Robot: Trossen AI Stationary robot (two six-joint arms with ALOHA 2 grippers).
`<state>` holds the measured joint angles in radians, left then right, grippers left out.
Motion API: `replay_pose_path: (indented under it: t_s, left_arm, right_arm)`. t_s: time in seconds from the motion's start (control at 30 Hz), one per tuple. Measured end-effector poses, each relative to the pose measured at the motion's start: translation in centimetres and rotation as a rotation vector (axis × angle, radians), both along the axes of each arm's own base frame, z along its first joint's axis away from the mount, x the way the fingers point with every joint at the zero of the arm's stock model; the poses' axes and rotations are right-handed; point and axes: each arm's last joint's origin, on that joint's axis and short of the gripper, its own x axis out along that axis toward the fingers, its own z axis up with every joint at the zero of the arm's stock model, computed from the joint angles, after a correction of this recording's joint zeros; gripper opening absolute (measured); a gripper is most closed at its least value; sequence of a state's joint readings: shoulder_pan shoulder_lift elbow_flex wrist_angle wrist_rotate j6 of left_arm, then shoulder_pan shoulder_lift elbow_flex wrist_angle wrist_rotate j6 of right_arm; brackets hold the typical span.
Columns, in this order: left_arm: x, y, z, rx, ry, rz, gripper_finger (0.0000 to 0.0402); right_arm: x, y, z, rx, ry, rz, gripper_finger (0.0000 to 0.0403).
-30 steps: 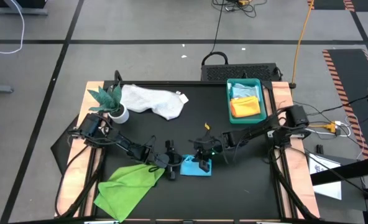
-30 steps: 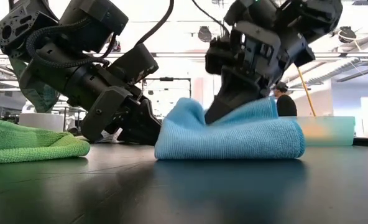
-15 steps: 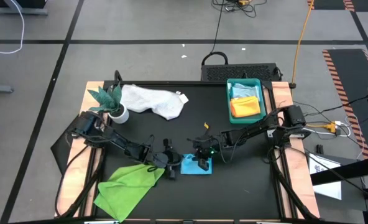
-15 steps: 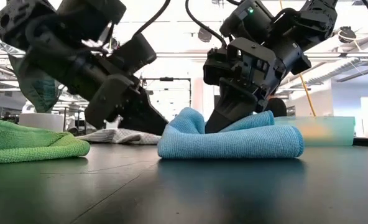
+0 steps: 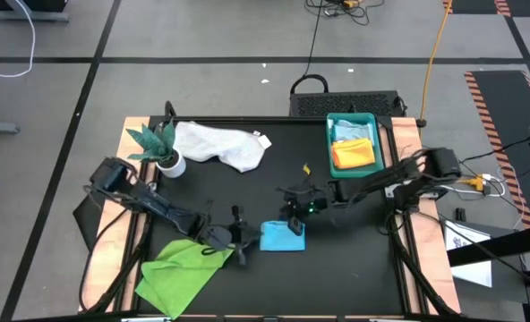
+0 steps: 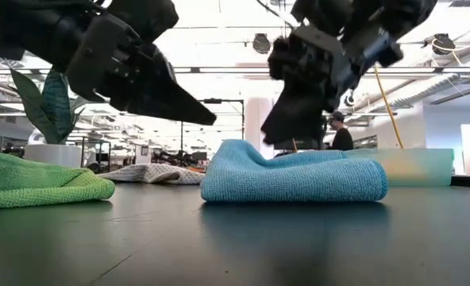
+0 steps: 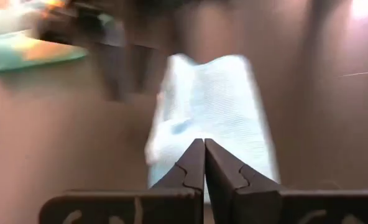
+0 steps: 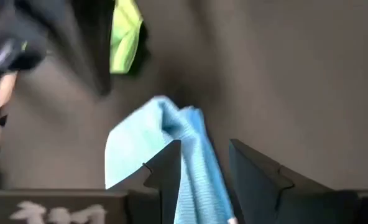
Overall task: Fold microfiber towels
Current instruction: Fold the blue microfiber cloth
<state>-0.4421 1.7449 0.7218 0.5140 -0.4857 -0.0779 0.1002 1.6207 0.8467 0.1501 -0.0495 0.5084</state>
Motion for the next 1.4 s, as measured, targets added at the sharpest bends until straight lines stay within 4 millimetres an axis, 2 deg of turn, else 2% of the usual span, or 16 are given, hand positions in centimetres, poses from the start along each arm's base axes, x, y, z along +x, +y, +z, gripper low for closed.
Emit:
replay_pose_path:
  t_s: [0.13,0.23,0.33,0.43,0.57,0.67,0.77,0.97,1.07,1.23,1.4]
  left_arm:
    - [1.1,-0.2,-0.6,-0.032,-0.092,-0.055,0.0004]
    - [1.9,0.5,-1.9,-0.045,-0.116,-0.031,0.0009]
    - [2.5,1.9,-2.9,-0.065,-0.136,0.101,0.0015]
    - [2.7,3.4,-3.8,-0.118,-0.118,0.263,0.001]
    - [2.6,4.6,-4.7,-0.159,-0.035,0.32,0.0005]
    - [2.4,4.8,-5.1,-0.151,0.009,0.326,0.0014]
    - [2.2,4.4,-4.4,-0.145,-0.002,0.324,0.0012]
    - [1.6,2.6,-1.4,-0.153,-0.068,0.247,0.0009]
    - [1.6,2.1,-0.5,-0.172,-0.108,0.195,0.0007]
    - [2.4,2.3,-0.7,-0.214,-0.166,0.132,0.0006]
    - [3.1,3.2,-2.3,-0.234,-0.152,0.132,0.0004]
  right_arm:
    - [-0.8,1.3,1.6,-0.036,-0.049,0.052,0.0106]
    - [-1.3,3.3,1.3,-0.037,-0.078,0.16,0.0085]
    - [-1.9,4.5,0.0,-0.055,-0.073,0.193,0.0061]
    - [-2.6,4.4,-1.9,-0.097,-0.043,0.071,0.0035]
    - [-3.9,3.8,-4.6,-0.094,-0.001,-0.006,0.0006]
    - [-4.5,3.5,-5.3,-0.137,-0.028,-0.07,0.0005]
    - [-4.7,3.5,-4.8,-0.167,-0.093,-0.087,0.0007]
    - [-4.5,4.1,-2.0,-0.103,-0.252,-0.024,0.0008]
    - [-4.7,4.4,-1.3,-0.09,-0.285,-0.009,0.0008]
    - [-4.9,5.0,-1.4,-0.08,-0.28,0.005,0.0011]
    - [-5.1,5.2,-1.7,-0.091,-0.244,0.019,0.0027]
